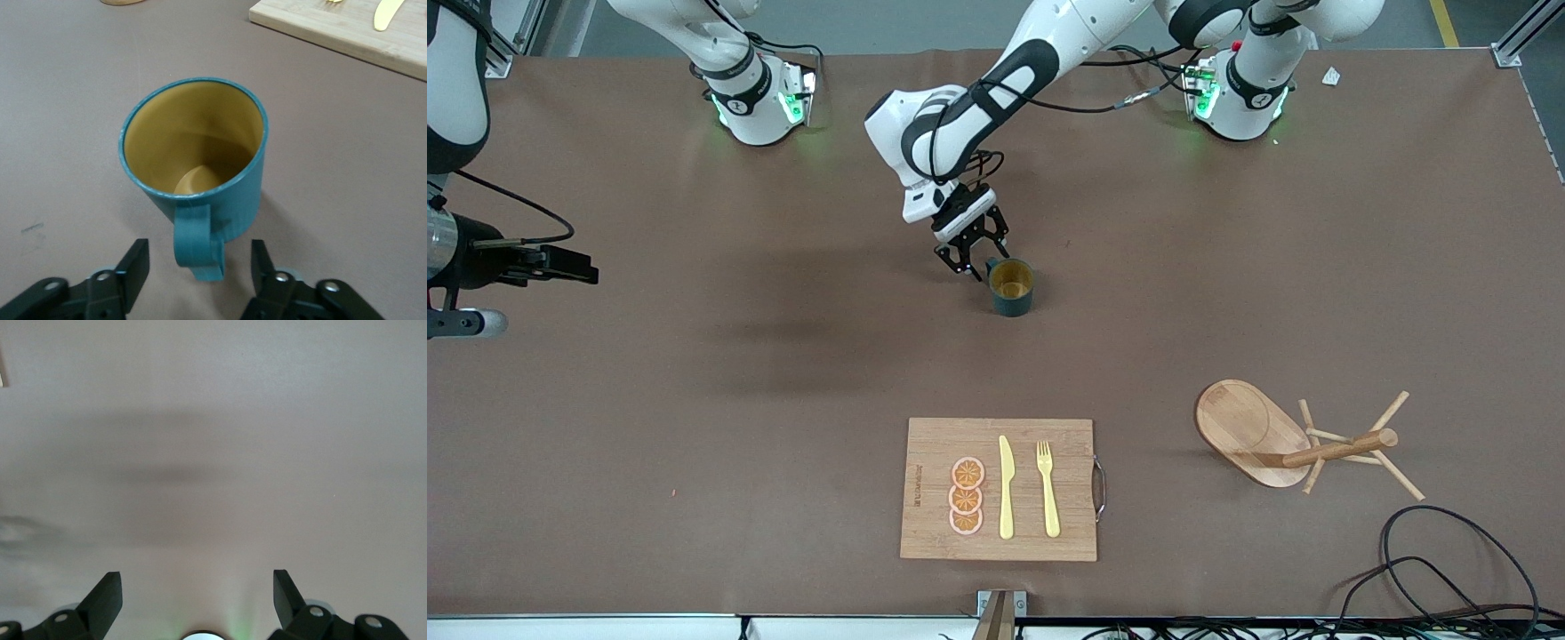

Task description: Pass cup and hang on rack

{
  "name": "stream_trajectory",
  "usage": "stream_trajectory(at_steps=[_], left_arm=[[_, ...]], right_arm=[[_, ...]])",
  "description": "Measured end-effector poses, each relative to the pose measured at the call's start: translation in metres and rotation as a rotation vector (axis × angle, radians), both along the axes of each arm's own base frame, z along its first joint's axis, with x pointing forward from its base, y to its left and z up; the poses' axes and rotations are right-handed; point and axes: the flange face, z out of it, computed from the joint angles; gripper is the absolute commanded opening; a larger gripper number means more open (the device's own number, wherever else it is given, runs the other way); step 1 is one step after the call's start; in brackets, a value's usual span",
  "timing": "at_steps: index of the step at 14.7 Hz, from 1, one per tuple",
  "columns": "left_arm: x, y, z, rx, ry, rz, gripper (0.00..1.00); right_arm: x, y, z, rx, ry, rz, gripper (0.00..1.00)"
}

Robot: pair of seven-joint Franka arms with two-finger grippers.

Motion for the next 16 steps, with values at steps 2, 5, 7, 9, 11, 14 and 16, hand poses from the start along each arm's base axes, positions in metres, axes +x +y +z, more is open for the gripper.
stream_trajectory(at_steps=[2, 5, 7, 9, 11, 14, 16], left_arm=[[0.001, 0.001, -0.002, 0.003, 0.000, 0.001, 0.47], [0.001, 0.001, -0.004, 0.005, 0.000, 0.002, 0.25], [0.001, 0.002, -0.007, 0.009, 0.002, 0.001, 0.13], [0.001, 0.002, -0.008, 0.011, 0.002, 0.001, 0.06], [0.003, 0.002, -0.007, 0.010, -0.001, 0.003, 0.00], [0.010, 0.001, -0.001, 0.003, -0.008, 0.006, 0.00], [0.019, 0.000, 0.013, -0.008, -0.014, 0.008, 0.00]], right_arm=[[-0.002, 0.003, 0.006, -0.002, -0.004, -0.012, 1.00], [-0.010, 0.003, 0.021, -0.002, -0.015, -0.013, 1.00], [-0.021, 0.003, 0.033, -0.001, -0.031, -0.013, 1.00], [-0.039, 0.003, 0.042, 0.002, -0.048, -0.014, 1.00], [-0.060, 0.003, 0.051, 0.005, -0.062, -0.015, 1.00], [-0.081, 0.002, 0.069, 0.006, -0.092, -0.019, 1.00], [-0.090, 0.002, 0.082, 0.007, -0.117, -0.019, 1.00]])
